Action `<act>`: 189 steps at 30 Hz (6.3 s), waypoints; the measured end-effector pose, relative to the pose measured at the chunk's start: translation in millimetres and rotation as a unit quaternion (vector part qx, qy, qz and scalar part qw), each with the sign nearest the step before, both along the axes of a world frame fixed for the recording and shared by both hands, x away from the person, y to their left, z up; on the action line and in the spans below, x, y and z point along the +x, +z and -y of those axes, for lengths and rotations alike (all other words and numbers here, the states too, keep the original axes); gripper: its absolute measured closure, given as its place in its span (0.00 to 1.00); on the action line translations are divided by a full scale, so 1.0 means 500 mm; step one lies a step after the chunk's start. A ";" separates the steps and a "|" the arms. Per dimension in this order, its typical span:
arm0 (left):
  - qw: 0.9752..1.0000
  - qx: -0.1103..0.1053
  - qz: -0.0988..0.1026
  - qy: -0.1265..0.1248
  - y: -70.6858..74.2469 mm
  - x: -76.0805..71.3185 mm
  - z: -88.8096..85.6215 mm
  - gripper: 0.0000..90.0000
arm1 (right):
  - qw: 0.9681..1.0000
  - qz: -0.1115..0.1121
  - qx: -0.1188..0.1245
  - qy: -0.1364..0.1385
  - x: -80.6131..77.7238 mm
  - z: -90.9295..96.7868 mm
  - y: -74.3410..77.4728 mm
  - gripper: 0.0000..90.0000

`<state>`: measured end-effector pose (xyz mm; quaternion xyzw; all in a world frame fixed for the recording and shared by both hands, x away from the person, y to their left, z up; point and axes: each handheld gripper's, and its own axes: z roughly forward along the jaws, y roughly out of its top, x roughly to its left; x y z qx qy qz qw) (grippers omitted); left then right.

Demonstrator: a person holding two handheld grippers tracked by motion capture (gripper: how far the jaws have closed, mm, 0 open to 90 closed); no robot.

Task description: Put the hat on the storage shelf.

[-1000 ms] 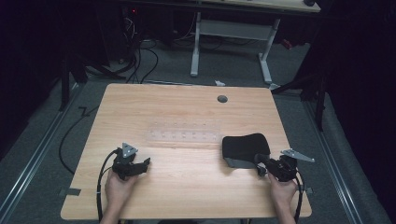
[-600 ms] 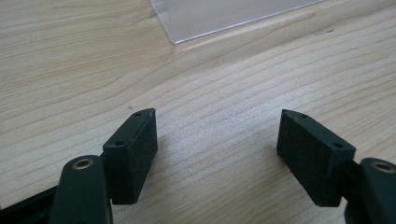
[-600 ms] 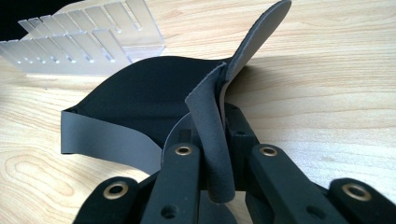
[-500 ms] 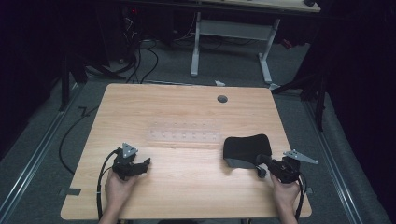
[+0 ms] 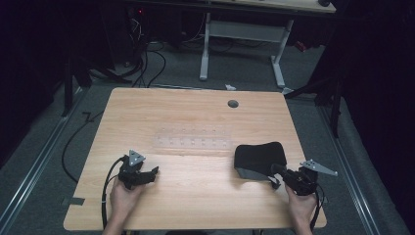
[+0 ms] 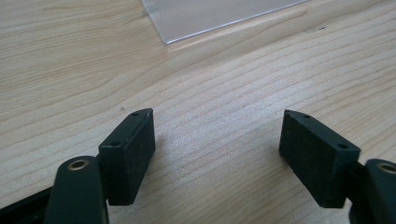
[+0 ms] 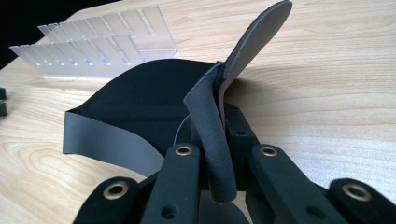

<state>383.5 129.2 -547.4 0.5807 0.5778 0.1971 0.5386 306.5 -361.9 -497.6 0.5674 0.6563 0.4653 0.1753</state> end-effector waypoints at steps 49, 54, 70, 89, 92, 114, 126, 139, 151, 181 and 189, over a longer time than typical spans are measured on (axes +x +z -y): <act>0.990 -0.001 0.043 -0.135 0.062 -0.093 0.061 0.19 | 0.996 0.014 0.021 0.091 -0.049 -0.108 0.062 0.95; 0.984 -0.002 0.054 -0.170 0.080 -0.116 0.086 0.19 | 0.994 0.013 0.026 0.108 -0.043 -0.130 0.065 0.95; 0.971 -0.007 0.071 -0.230 0.101 -0.151 0.142 0.16 | 0.988 0.000 0.033 0.150 -0.028 -0.188 0.067 0.95; 0.962 -0.003 0.080 -0.260 0.106 -0.164 0.172 0.10 | 0.981 -0.039 0.029 0.190 0.000 -0.246 0.067 0.95; 0.962 -0.005 0.080 -0.261 0.106 -0.164 0.173 0.10 | 0.980 -0.047 0.026 0.194 0.005 -0.252 0.067 0.94; 0.961 -0.003 0.081 -0.263 0.103 -0.162 0.183 0.13 | 0.979 -0.071 0.025 0.191 0.014 -0.272 0.069 0.94; 0.957 0.011 0.098 -0.274 0.099 -0.170 0.191 0.34 | 0.977 -0.071 0.038 0.196 0.015 -0.279 0.069 0.94; 0.954 0.000 0.097 -0.283 0.108 -0.173 0.183 0.62 | 0.976 -0.063 0.050 0.202 0.017 -0.282 0.069 0.93; 0.935 0.000 0.113 -0.337 0.132 -0.193 0.179 0.87 | 0.976 -0.059 0.067 0.198 0.024 -0.276 0.070 0.87; 0.945 -0.067 0.093 -0.307 0.162 -0.181 0.132 0.96 | 0.996 -0.006 -0.023 0.085 0.023 -0.200 0.009 0.50; 0.948 -0.081 0.091 -0.295 0.166 -0.176 0.120 0.96 | 0.995 -0.008 -0.091 0.039 0.033 -0.168 -0.022 0.49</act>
